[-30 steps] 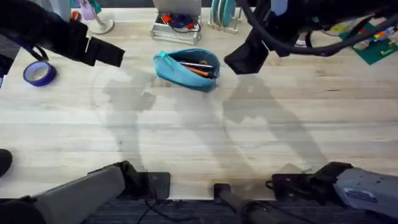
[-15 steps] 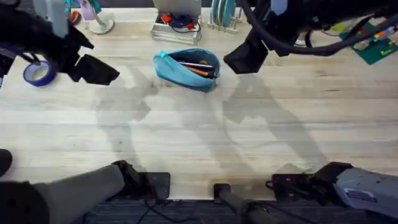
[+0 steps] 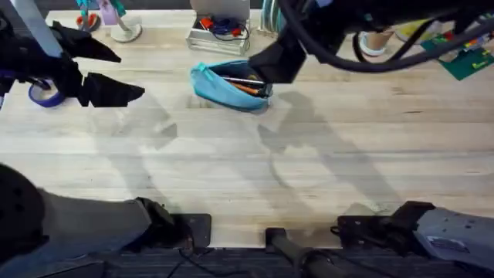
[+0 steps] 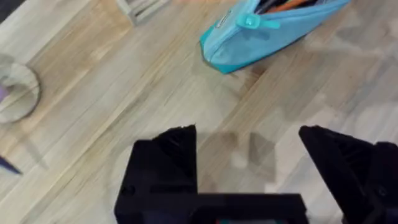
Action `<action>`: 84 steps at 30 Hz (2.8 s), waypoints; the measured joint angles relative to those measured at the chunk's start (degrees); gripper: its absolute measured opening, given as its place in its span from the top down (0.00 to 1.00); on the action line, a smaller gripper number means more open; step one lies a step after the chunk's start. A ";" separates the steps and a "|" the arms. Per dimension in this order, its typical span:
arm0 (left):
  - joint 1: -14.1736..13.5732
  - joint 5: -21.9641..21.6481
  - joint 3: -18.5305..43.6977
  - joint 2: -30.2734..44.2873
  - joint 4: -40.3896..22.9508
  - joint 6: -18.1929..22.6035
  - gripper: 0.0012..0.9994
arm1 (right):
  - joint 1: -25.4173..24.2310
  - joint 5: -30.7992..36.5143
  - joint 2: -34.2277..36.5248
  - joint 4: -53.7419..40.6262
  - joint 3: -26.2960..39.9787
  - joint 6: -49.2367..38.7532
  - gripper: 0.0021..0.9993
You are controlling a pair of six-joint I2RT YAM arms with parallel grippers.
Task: Unzip the bag, pick up the pens from the table one at a time and place them inside, then zip the bag closed.
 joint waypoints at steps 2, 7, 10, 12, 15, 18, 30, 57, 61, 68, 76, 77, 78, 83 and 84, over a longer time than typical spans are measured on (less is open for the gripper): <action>0.21 1.21 0.00 1.37 -0.14 0.94 0.01 | 0.74 -0.01 0.63 1.87 0.00 2.24 0.00; 0.25 2.70 0.00 4.70 0.16 2.14 0.01 | 2.53 0.00 3.37 5.53 0.00 6.00 0.00; 0.25 2.89 0.00 5.93 0.19 2.38 0.01 | 3.63 0.02 5.30 7.60 0.00 6.98 0.00; 0.25 3.09 0.00 6.22 0.21 2.55 0.01 | 4.09 0.02 6.52 8.63 0.00 7.22 0.00; 0.25 3.45 0.00 6.22 0.19 2.61 0.01 | 4.31 0.02 8.41 9.99 0.00 7.50 0.00; 0.25 3.52 0.00 6.24 0.20 2.69 0.01 | 4.33 0.02 10.18 10.58 0.00 7.80 0.00; 0.25 3.69 0.00 6.24 0.21 2.96 0.01 | 7.14 4.21 21.35 8.39 8.66 8.10 0.00; 0.25 3.71 0.00 6.23 0.19 2.96 0.01 | 14.21 24.28 31.55 5.56 21.92 26.14 0.00; 0.25 3.71 0.00 6.23 0.19 2.96 0.01 | 15.04 27.32 31.95 5.12 22.11 27.58 0.00; 0.25 3.71 0.00 6.23 0.19 2.96 0.01 | 16.90 30.43 34.80 3.95 22.21 29.21 0.00; 0.25 3.88 0.00 6.22 0.19 2.96 0.01 | 16.96 31.17 35.50 3.16 22.23 30.55 0.00; 0.25 3.90 0.00 6.24 0.19 2.96 0.01 | 17.03 31.19 35.73 3.00 22.23 30.64 0.00; 0.25 3.90 0.00 6.23 0.19 2.96 0.01 | 17.07 31.17 36.05 2.94 22.25 30.70 0.00; 0.25 3.88 0.00 6.22 0.19 2.96 0.01 | 17.16 29.97 37.97 2.99 22.25 30.46 0.00; 0.25 3.88 0.00 6.24 0.21 2.96 0.01 | 17.16 29.45 38.16 2.99 22.25 30.44 0.00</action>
